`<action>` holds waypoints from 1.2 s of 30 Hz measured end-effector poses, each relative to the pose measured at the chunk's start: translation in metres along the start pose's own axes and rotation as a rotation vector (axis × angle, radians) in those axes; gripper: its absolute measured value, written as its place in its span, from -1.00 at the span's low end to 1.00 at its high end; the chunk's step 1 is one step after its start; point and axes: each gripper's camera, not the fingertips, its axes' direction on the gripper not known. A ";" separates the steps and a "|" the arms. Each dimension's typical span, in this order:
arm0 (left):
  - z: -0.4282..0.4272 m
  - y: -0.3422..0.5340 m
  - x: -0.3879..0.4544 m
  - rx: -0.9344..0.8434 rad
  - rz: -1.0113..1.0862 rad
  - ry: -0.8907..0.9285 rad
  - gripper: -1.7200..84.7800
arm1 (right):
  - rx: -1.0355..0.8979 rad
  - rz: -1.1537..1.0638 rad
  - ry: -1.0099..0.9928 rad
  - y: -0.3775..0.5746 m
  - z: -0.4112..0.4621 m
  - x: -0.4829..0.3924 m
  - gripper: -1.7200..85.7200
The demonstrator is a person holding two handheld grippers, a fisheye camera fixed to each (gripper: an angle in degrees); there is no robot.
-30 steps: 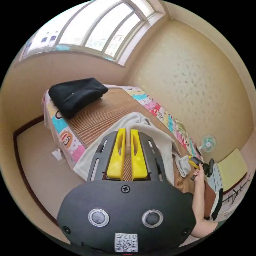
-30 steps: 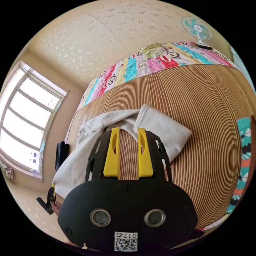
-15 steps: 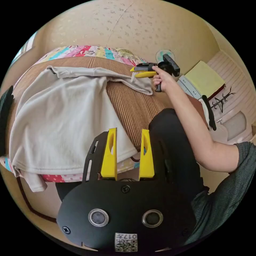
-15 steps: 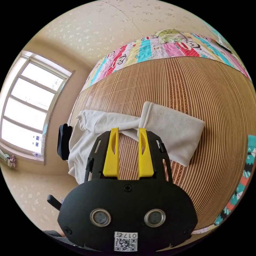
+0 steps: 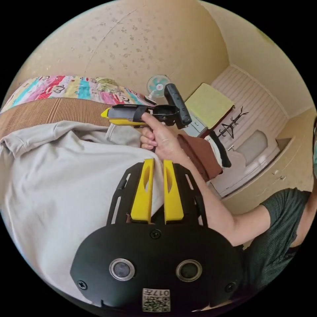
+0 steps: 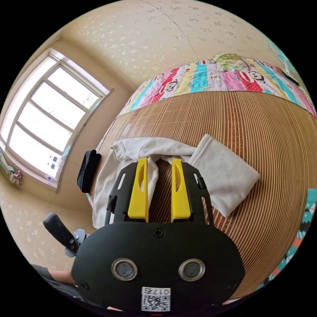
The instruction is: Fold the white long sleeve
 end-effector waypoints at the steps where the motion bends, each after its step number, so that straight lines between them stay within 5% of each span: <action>1: -0.007 0.001 -0.002 0.021 0.008 0.048 -0.82 | -0.009 -0.010 -0.011 0.001 0.005 -0.001 -0.70; 3: -0.036 0.014 -0.022 0.070 0.001 0.307 -0.76 | -0.043 -0.015 -0.019 0.003 0.017 -0.001 -0.69; 6: -0.066 0.048 -0.047 0.102 -0.046 0.462 -0.78 | -0.090 -0.019 -0.009 0.004 0.037 -0.003 -0.68; 12: -0.123 0.119 -0.062 0.078 -0.313 -0.261 -0.71 | -0.031 -0.170 0.015 0.014 0.058 -0.046 -0.67; 15: -0.152 0.134 -0.070 0.063 -0.354 -0.440 -0.69 | -0.145 -0.258 0.081 0.020 0.105 -0.078 -0.65; 20: -0.194 0.142 -0.094 0.133 -0.433 -0.443 -0.69 | -0.123 -0.489 0.230 0.007 0.165 -0.157 -0.64; 23: -0.207 0.146 -0.107 0.177 -0.465 -0.395 -0.70 | -0.316 -0.639 0.327 -0.017 0.260 -0.197 -0.63; 27: -0.225 0.158 -0.119 0.140 -0.504 -0.484 -0.72 | -0.495 -0.848 0.748 -0.017 0.392 -0.204 -0.71; 29: -0.239 0.171 -0.126 0.145 -0.532 -0.527 -0.73 | -0.530 -0.942 0.738 -0.021 0.410 -0.207 -0.79; 32: -0.269 0.204 -0.140 0.200 -0.648 -0.567 -0.72 | -0.392 -0.817 0.626 -0.092 0.378 -0.208 -0.85; 36: -0.282 0.235 -0.148 0.278 -0.746 -0.519 -0.68 | -0.102 -0.162 0.438 -0.248 0.295 -0.115 -0.70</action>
